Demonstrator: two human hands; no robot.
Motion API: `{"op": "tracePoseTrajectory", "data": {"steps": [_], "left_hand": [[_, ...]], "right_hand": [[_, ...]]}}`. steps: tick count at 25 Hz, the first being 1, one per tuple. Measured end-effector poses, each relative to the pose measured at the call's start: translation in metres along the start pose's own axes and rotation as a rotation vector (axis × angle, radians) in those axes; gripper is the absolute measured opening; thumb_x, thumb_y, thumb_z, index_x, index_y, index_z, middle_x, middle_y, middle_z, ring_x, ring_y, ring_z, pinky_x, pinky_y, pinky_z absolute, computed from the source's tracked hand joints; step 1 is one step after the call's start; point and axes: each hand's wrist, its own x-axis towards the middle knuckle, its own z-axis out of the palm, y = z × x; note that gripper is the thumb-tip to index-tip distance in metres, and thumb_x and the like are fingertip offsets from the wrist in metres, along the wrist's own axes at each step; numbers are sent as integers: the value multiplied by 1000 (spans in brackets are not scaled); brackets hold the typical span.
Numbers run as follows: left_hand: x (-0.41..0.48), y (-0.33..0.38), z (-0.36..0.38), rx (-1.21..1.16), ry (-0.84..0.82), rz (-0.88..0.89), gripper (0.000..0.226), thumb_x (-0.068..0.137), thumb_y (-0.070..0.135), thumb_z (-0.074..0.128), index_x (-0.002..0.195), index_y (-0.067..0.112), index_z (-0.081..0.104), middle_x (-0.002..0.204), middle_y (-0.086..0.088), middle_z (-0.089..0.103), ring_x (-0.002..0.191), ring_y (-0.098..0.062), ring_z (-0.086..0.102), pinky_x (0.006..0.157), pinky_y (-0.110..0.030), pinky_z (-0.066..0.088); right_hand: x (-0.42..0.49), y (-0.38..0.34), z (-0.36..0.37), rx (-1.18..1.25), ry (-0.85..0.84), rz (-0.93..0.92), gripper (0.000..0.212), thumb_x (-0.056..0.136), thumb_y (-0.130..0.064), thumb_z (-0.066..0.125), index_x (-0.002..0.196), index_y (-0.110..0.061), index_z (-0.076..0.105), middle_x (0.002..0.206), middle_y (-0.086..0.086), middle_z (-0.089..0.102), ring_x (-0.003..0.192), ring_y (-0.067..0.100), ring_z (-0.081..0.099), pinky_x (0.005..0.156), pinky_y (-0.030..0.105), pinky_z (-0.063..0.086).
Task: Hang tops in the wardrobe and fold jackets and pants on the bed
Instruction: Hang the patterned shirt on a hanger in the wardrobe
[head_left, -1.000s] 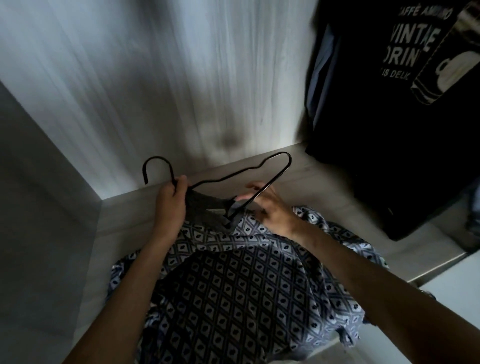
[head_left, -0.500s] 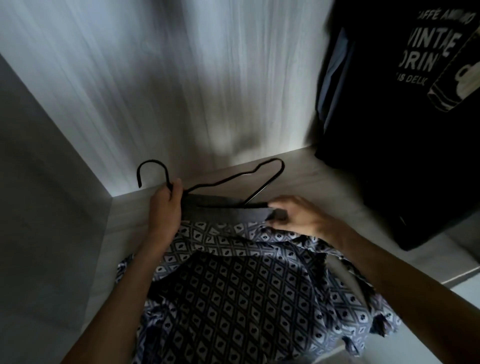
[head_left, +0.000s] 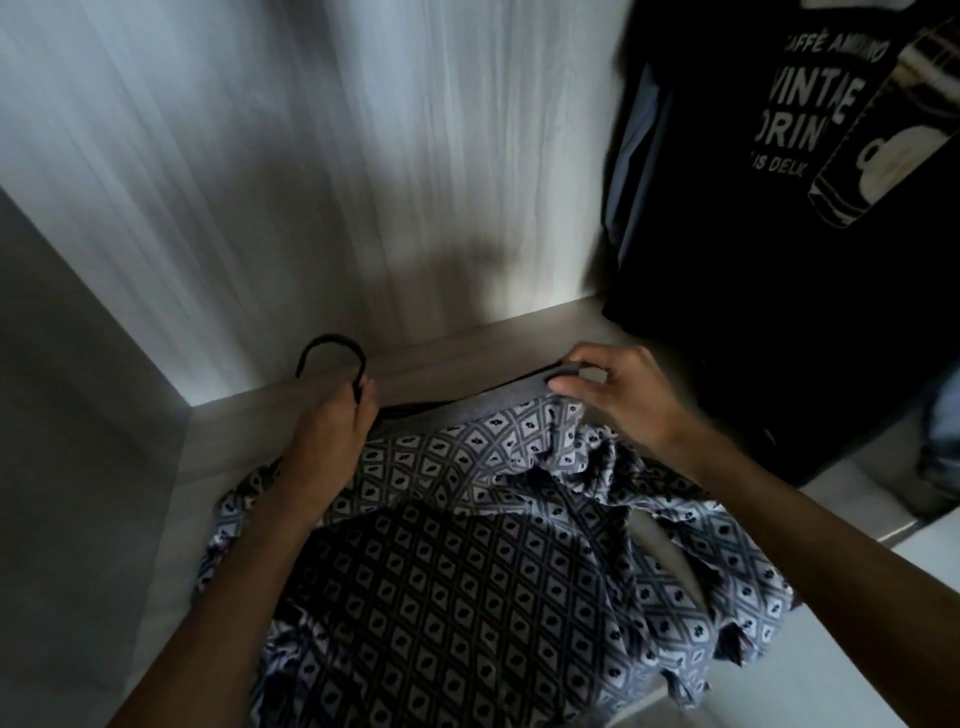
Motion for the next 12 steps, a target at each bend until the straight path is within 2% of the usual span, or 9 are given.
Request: {"op": "tracePoseTrajectory", "data": {"steps": [3,5,8,10,12], "left_hand": [[13,19,1,7,-38,145,27,100,20,44,77,9,51,62,2,42,53,-20,46,57,-26,32],[23,27,0,-17,-76,202,28,101,27,41,83,8,53,64,1,48,57,-16,46,57,-27,30],[27,28,-3,-102,-96,145,35,103,40,34,81,15,46,61,-2,48,54,-16,48,57,-35,37],[27,24,-7,-121,-95,52,38,103,43,32,81,15,45,61,5,45,55,-9,45,59,-39,38],[26,20,-10,-117,-90,35,37,102,40,32,79,14,45,61,4,44,55,-11,46,60,-43,41]], "right_hand": [[21,-24,14,-147,-89,-152,20,81,-40,74,88,-22,70,80,-7,69,70,6,59,67,29,43],[25,-35,25,-157,-179,-202,19,82,-35,75,91,-21,69,80,-8,68,72,2,58,69,26,44],[18,-30,28,-39,-225,-180,29,84,-33,75,109,-23,66,89,-13,67,81,-5,60,74,15,46],[11,-15,23,-61,-214,-100,38,86,-43,71,119,-25,61,96,-13,67,88,1,63,82,22,50],[5,4,16,-230,-182,-113,42,91,-62,51,104,-24,64,87,-10,66,83,11,63,77,36,52]]}}
